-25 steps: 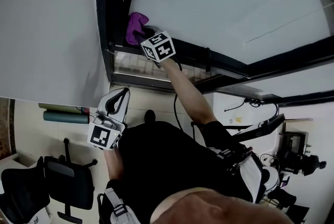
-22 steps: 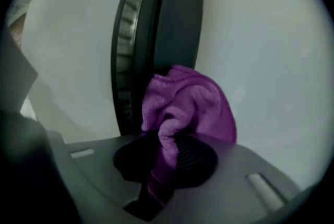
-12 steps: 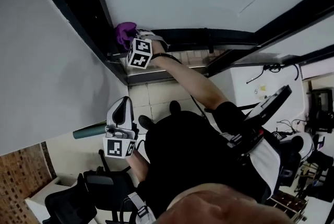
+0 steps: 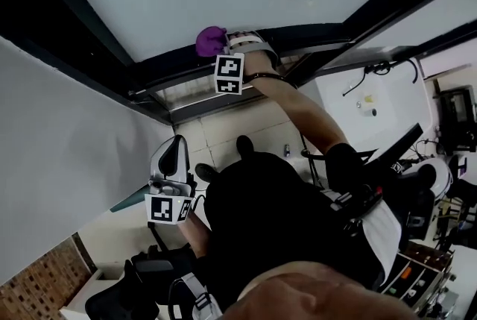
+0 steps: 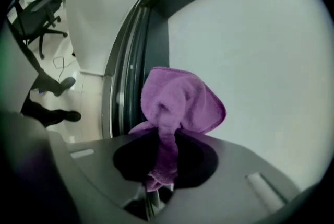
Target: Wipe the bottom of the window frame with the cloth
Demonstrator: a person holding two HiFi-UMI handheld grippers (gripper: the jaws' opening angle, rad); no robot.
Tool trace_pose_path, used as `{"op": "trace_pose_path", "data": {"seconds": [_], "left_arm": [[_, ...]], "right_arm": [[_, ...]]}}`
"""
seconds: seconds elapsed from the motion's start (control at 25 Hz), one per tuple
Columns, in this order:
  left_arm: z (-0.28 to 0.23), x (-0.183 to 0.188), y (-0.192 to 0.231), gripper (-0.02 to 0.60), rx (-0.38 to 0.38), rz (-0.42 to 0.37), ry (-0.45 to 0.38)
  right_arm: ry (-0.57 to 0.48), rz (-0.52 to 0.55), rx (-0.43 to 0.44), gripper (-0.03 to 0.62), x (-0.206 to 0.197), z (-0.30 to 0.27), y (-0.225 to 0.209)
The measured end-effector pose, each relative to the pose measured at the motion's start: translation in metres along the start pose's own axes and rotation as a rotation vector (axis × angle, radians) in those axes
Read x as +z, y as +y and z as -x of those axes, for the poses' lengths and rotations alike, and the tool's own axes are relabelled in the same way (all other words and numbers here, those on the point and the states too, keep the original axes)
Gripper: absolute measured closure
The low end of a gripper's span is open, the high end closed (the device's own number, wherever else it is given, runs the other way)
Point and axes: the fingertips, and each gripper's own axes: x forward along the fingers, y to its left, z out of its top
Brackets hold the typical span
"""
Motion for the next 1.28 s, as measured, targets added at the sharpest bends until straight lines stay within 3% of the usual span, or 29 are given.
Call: {"op": "trace_pose_path", "data": {"seconds": [0.12,0.32,0.44,0.56,0.72,0.8,0.92,1.04,1.08,1.16,1.2,1.28], "left_arm": [[-0.01,-0.002,-0.007,0.58,-0.03,0.006,0.003],[-0.015,-0.002,-0.016,0.58,-0.035,0.012,-0.006],[-0.009,0.001,-0.013,0.58,-0.021,0.007,-0.008],[-0.003,0.0,-0.002,0.58,-0.006,0.01,-0.014],[-0.003,-0.002,-0.002,0.58,-0.005,0.015,-0.025],[-0.003,0.0,-0.006,0.58,-0.014,0.011,-0.03],[-0.002,0.0,-0.005,0.58,-0.015,0.014,-0.035],[0.001,-0.003,-0.003,0.58,-0.008,0.02,-0.033],[0.001,-0.002,-0.003,0.58,-0.008,0.019,-0.035],[0.003,-0.001,-0.001,0.58,-0.007,0.017,-0.038],[0.004,0.0,0.0,0.58,-0.006,0.017,-0.039],[0.005,-0.001,0.003,0.58,-0.002,0.018,-0.039]], "right_arm": [[0.089,0.059,-0.017,0.534,-0.032,-0.005,-0.001],[0.078,0.068,0.014,0.536,-0.036,-0.006,0.003],[-0.031,-0.073,0.128,0.53,-0.039,0.014,-0.004],[-0.077,-0.198,0.086,0.53,-0.058,0.053,-0.048],[0.064,-0.015,0.111,0.53,-0.078,0.022,-0.038],[0.129,0.102,0.076,0.543,-0.083,-0.001,-0.022],[0.161,0.177,0.035,0.542,-0.087,-0.001,-0.016],[0.136,0.216,0.175,0.541,-0.084,0.02,0.007],[0.088,0.197,0.264,0.533,-0.081,0.033,0.018],[-0.079,0.051,0.405,0.533,-0.068,0.066,0.021],[-0.156,-0.045,0.407,0.531,-0.064,0.08,0.006],[-0.213,-0.156,0.31,0.531,-0.064,0.091,-0.036]]}}
